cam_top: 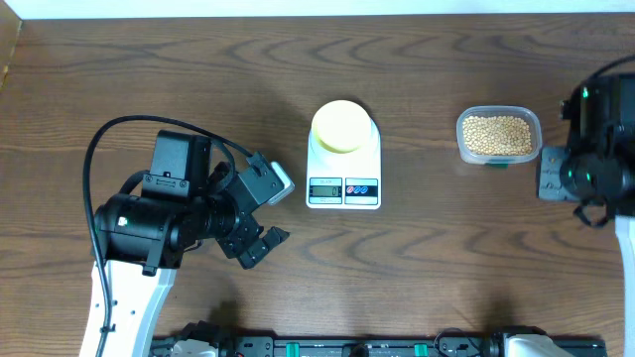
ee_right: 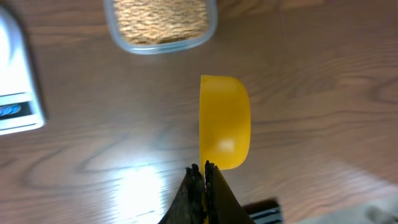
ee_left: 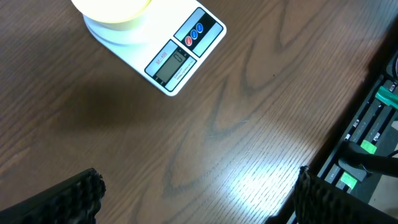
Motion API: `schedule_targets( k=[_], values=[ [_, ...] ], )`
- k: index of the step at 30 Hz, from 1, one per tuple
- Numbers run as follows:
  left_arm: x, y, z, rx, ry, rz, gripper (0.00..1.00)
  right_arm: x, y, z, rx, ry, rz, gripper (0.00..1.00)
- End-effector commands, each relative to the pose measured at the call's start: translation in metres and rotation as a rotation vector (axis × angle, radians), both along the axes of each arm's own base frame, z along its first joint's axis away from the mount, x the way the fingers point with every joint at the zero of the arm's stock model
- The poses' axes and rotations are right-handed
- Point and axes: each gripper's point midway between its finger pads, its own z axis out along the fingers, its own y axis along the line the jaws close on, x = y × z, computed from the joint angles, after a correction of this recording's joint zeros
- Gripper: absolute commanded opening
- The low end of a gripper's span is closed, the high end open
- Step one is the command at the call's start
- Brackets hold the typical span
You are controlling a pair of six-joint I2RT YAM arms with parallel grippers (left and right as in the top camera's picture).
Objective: Scoop item into bowl and weigh 50g on scale
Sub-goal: 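Lower the scoop with right gripper into the soybean tub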
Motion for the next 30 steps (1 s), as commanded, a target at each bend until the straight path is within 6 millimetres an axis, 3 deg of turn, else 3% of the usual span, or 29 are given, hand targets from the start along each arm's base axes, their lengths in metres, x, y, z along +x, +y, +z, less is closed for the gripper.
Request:
schedule_targets(
  k=[1, 11, 16, 24, 30],
  values=[
    [0.002, 0.002, 0.007, 0.008, -0.032, -0.007, 0.99, 0.012, -0.016, -0.008, -0.094, 0.059, -0.004, 0.01],
    [0.002, 0.002, 0.007, 0.008, -0.032, -0.007, 0.99, 0.076, -0.018, -0.037, -0.110, 0.036, -0.018, 0.01],
    [0.002, 0.002, 0.007, 0.008, -0.032, -0.007, 0.99, 0.105, 0.000, -0.053, -0.013, 0.008, 0.018, 0.01],
    [0.002, 0.002, 0.007, 0.008, -0.032, -0.007, 0.99, 0.118, 0.010, -0.083, 0.039, 0.079, 0.050, 0.01],
    [0.002, 0.002, 0.007, 0.008, -0.032, -0.007, 0.99, 0.127, 0.009, -0.088, 0.022, 0.078, 0.092, 0.01]
  ],
)
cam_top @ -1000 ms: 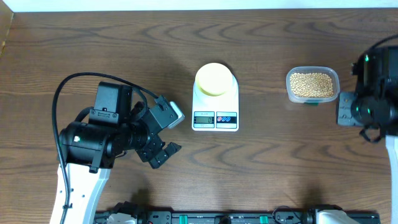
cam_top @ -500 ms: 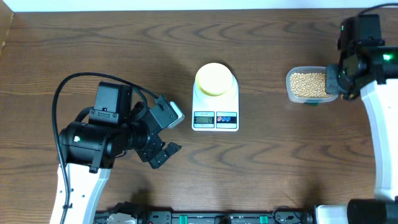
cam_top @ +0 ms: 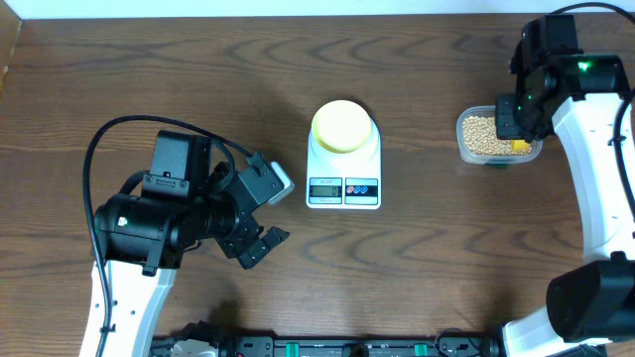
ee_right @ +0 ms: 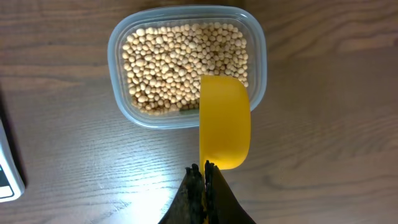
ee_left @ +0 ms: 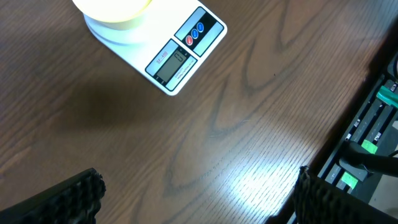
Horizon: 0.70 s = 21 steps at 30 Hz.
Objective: Scoop item into bowl and weigh 50g on scale
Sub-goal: 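Lower the scoop with right gripper into the soybean tub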
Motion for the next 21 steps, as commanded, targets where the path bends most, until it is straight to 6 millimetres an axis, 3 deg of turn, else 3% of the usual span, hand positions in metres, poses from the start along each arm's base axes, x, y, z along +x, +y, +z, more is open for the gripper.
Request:
schedule_targets(
  k=[1, 5, 11, 21],
  values=[
    [0.002, 0.002, 0.007, 0.006, -0.031, -0.008, 0.99, 0.011, -0.004, 0.007, -0.011, -0.043, 0.039, 0.01],
    [0.002, 0.002, 0.007, 0.006, -0.031, -0.008, 0.99, 0.023, -0.009, 0.003, -0.044, -0.057, 0.082, 0.01],
    [0.002, 0.002, 0.007, 0.006, -0.031, -0.008, 0.99, 0.029, -0.023, -0.032, -0.070, 0.036, 0.061, 0.01],
    [0.002, 0.002, 0.007, 0.006, -0.031, -0.008, 0.99, 0.049, -0.027, -0.058, -0.074, 0.040, 0.057, 0.01]
  ],
)
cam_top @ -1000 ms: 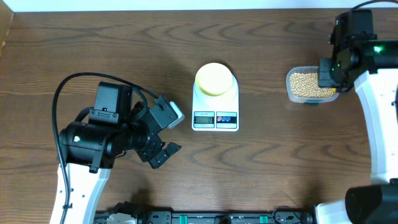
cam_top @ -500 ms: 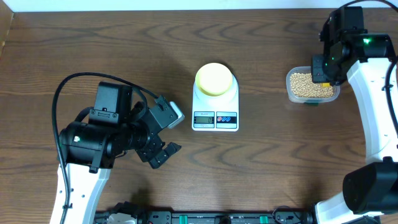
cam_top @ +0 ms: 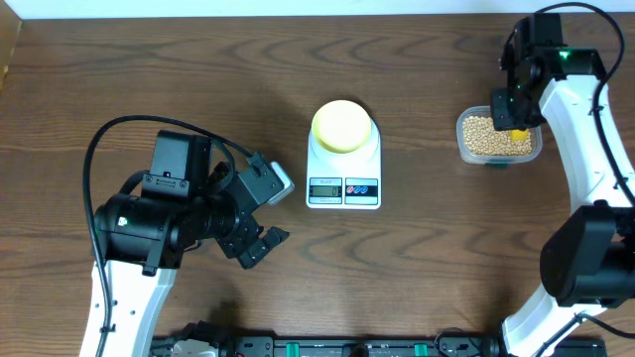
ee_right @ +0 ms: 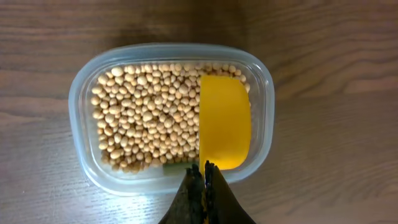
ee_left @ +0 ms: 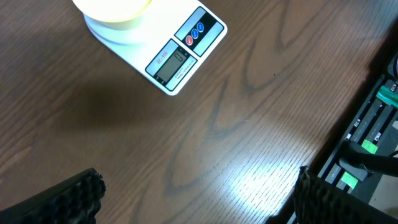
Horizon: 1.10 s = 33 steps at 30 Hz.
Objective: Scoop item into bowl and weigh 50g on scale
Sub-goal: 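Lower the scoop with right gripper into the soybean tub, then drag the scoop through the soybeans to fill it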
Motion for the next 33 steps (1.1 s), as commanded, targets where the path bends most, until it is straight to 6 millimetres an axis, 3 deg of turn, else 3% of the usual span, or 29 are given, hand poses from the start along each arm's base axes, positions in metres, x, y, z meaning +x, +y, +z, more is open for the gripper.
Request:
schedule_targets(
  k=[1, 6, 22, 29, 33],
  values=[
    [0.002, 0.002, 0.007, 0.006, -0.031, -0.008, 0.99, 0.006, -0.010, -0.008, -0.022, 0.009, -0.009, 0.01],
    [0.002, 0.002, 0.007, 0.006, -0.031, -0.008, 0.99, 0.006, -0.015, -0.016, -0.015, 0.026, -0.021, 0.01],
    [0.002, 0.002, 0.007, 0.006, -0.031, -0.008, 0.99, -0.013, 0.025, -0.044, 0.212, 0.120, 0.032, 0.01],
    [0.002, 0.002, 0.007, 0.006, -0.031, -0.008, 0.99, -0.015, 0.039, -0.043, 0.337, 0.119, 0.017, 0.01],
    [0.002, 0.002, 0.007, 0.006, -0.031, -0.008, 0.99, -0.014, 0.033, -0.040, 0.450, 0.104, -0.049, 0.01]
  ],
)
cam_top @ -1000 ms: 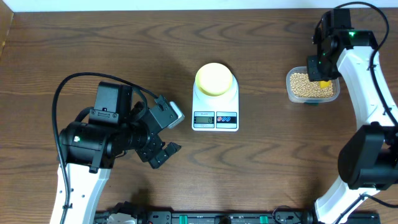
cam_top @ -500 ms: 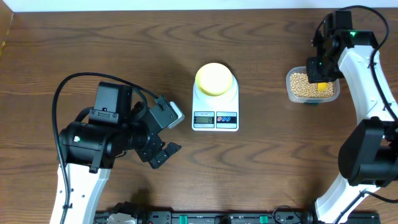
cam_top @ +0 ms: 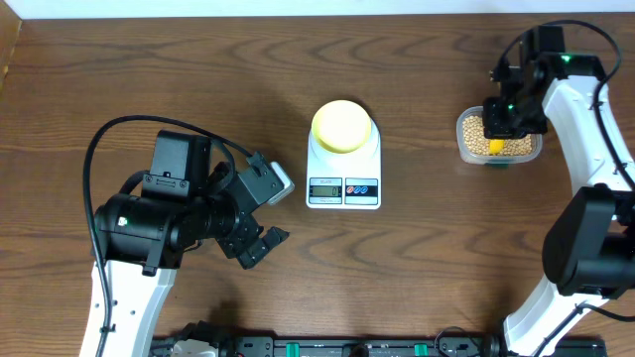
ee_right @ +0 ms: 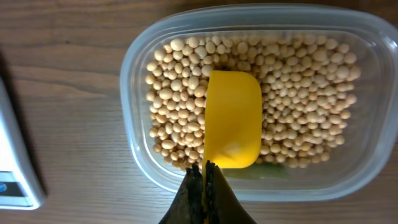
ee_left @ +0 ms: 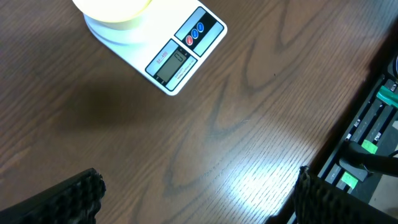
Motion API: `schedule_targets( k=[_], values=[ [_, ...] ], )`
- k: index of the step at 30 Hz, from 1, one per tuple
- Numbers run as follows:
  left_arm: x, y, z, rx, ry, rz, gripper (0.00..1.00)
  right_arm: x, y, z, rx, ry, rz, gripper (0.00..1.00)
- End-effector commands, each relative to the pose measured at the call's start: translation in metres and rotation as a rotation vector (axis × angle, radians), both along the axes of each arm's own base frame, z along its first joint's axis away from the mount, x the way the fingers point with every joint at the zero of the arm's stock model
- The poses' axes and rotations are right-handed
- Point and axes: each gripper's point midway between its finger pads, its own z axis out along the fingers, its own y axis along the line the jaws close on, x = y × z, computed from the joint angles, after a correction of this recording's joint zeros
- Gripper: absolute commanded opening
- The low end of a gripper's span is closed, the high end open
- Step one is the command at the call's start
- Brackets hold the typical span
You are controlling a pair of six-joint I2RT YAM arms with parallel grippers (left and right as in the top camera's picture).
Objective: Scoop item into bowl and weigh 50g on scale
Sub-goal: 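Drag the scoop through the soybeans to fill it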
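A clear plastic tub of pale beans stands at the table's right. My right gripper is shut on the thin handle of a yellow scoop, whose cup lies down among the beans near the tub's middle; no beans show inside it. A white scale with a yellow bowl on it stands at mid table, also seen in the left wrist view. My left gripper hangs open over bare wood left of the scale.
The wooden table runs dark brown in all views. A black rail with green parts lies along the near edge. The scale's edge shows left of the tub.
My right gripper has come lower and shifted left over the tub, so the scoop now sits at the middle of the beans instead of the right side. The left arm is unchanged.
My right gripper held the yellow scoop over bare wood beside the tub. Then the scoop hung over the tub's near right corner, then over the beans at its right side, and now down among the beans at the middle. The left gripper stayed open.
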Motion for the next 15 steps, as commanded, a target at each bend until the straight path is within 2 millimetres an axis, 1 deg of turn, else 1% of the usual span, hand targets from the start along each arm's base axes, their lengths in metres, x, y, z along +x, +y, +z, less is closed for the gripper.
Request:
schedule_targets(
  k=[1, 3, 9, 13, 15],
  values=[
    [0.002, 0.001, 0.007, 0.005, -0.031, -0.008, 0.99, -0.003, 0.002, -0.005, 0.159, 0.025, -0.073, 0.01],
    [0.002, 0.001, 0.007, 0.005, -0.031, -0.008, 0.99, -0.003, -0.006, -0.003, 0.201, 0.021, -0.113, 0.01],
    [0.002, 0.001, 0.007, 0.005, -0.031, -0.008, 0.99, -0.002, -0.019, 0.008, 0.367, -0.011, -0.185, 0.01],
    [0.002, 0.001, 0.007, 0.005, -0.031, -0.008, 0.99, -0.009, -0.036, 0.009, 0.395, 0.000, -0.242, 0.01],
    [0.002, 0.001, 0.007, 0.005, -0.031, -0.008, 0.99, -0.015, -0.042, 0.010, 0.418, 0.004, -0.241, 0.01]
  ],
)
